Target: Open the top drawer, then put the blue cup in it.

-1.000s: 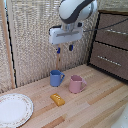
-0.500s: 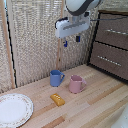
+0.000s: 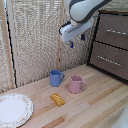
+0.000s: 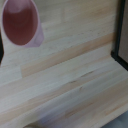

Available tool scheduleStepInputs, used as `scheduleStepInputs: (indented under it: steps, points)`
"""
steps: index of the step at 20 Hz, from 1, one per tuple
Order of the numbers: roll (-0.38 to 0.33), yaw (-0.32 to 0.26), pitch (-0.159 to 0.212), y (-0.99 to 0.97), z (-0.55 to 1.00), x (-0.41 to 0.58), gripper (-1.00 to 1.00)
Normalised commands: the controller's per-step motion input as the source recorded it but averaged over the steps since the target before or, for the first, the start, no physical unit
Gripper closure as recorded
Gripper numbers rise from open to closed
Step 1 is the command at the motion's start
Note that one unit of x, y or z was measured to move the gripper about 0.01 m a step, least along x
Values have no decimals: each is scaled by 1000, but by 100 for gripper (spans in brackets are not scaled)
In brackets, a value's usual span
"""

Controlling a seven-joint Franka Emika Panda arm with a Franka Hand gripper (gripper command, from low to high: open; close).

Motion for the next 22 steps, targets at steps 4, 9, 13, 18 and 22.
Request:
scheduleStepInputs:
  steps: [4,9,13,18,22]
  points:
    - [-372,81,-88,-262,-21,72,-100]
    - [-374,49,-58,-234,0,198,-100]
    - [-366,53,-10,-199,21,94,-100]
    - [-296,73,79,-39,217,-11,-100]
    - [-292,87,107,-3,206,-52,-100]
